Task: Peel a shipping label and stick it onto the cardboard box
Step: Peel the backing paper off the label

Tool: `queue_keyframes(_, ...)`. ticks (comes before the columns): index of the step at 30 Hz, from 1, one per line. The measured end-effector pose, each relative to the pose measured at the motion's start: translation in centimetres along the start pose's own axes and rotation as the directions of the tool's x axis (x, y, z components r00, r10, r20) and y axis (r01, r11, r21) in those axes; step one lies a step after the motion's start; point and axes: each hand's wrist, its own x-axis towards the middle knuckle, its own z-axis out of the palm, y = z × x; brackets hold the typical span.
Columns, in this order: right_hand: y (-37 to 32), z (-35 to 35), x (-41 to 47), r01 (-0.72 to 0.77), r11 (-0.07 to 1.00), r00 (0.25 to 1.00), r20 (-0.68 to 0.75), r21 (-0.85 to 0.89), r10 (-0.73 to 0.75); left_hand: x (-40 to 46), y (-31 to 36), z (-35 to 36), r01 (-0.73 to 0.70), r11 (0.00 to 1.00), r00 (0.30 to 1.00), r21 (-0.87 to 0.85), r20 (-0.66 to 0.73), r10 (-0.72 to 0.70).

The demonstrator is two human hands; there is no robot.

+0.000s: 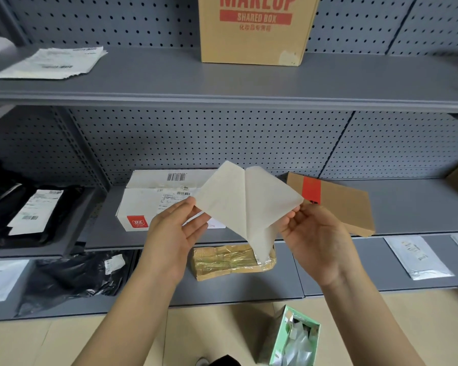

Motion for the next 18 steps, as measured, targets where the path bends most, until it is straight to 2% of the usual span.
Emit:
queue_keyframes(11,-0.65,-0.45,0.64,0.06,0.998,0.996,-0.059,0.021,-0.059,0.66,0.2,-0.33,-0.072,0.994,0.995,-0.08,-0.076,0.066)
queue_keyframes(18,-1.01,-0.63,0.79,0.041,0.993,0.989,-0.146,0.11,-0.024,0.93,0.41,-0.61,-0.124,0.979,0.982,-0.161,-0.159,0.098)
